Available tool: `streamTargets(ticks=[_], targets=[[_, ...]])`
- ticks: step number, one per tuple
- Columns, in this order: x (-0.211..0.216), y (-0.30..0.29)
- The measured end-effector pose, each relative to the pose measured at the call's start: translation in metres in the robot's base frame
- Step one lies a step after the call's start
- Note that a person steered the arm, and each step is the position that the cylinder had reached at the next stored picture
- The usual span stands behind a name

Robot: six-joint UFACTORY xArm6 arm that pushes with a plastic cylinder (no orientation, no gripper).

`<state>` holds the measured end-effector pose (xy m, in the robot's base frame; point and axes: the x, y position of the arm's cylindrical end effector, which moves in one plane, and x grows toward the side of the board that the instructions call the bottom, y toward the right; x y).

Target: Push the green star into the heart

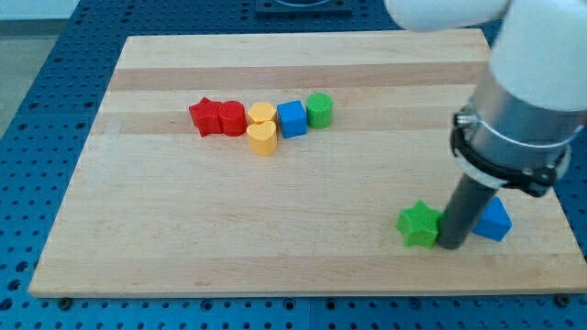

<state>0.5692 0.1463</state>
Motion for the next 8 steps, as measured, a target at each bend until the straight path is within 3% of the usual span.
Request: streamTargets(ticks=[2, 6, 7, 8], targets=[[-0.013, -0.041], [-0.086, -0.122], [-0.092, -0.137], [-0.058, -0.101]])
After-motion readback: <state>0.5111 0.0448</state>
